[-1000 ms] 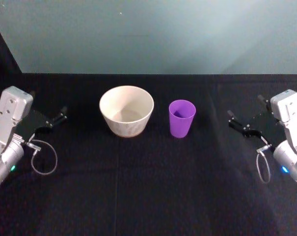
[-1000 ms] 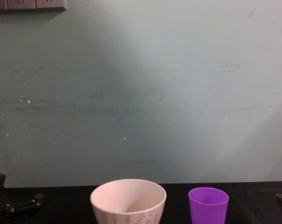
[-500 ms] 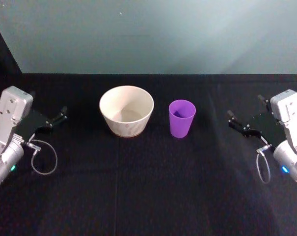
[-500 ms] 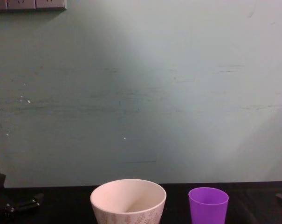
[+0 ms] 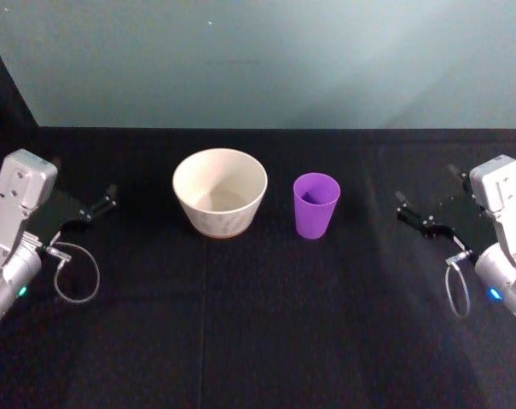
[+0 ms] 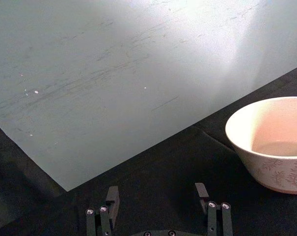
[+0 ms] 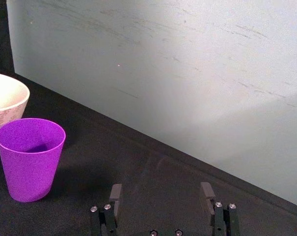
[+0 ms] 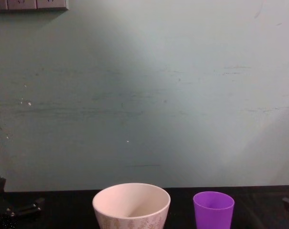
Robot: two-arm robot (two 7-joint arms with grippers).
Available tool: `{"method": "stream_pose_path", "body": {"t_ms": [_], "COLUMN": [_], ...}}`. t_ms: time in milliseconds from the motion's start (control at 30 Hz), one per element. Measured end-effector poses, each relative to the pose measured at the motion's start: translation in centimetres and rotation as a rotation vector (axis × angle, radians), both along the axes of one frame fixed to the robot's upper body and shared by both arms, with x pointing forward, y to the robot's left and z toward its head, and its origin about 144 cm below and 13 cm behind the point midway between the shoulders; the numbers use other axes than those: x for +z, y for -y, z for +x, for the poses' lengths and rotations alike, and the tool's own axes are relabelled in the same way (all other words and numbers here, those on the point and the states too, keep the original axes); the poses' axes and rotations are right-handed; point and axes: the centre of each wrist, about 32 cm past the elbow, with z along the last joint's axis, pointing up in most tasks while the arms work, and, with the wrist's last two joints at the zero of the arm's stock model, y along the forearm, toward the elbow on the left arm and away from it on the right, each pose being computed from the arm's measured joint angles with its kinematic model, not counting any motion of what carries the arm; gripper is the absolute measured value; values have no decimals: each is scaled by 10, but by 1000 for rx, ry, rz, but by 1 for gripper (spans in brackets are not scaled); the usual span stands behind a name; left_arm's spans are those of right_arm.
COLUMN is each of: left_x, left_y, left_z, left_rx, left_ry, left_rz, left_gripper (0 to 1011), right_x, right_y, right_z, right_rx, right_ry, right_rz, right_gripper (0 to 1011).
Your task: Pick up the cup and pour the mung beans from the cup into the bowl.
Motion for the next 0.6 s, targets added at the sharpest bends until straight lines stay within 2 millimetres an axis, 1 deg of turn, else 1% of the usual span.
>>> {"method": "stream_pose_path", "body": {"t_ms": [133,300,600], "left_x": [0,0,0], "left_y": [0,0,0], "left_z": [0,0,0], "left_rx": [0,0,0], "left_ry": [0,0,0], "left_rz": [0,0,0], "left_gripper": [1000,1000,1000], "right_x": [-3,-6,-14], "right_y": [-2,-8,-28], "right_z": [-3,-8,-11], "right_rx": [2,35,133], "right_ry": [-1,-11,-52], "right_rz": [11,28,69], "right_gripper": [1003,1002,1002]}}
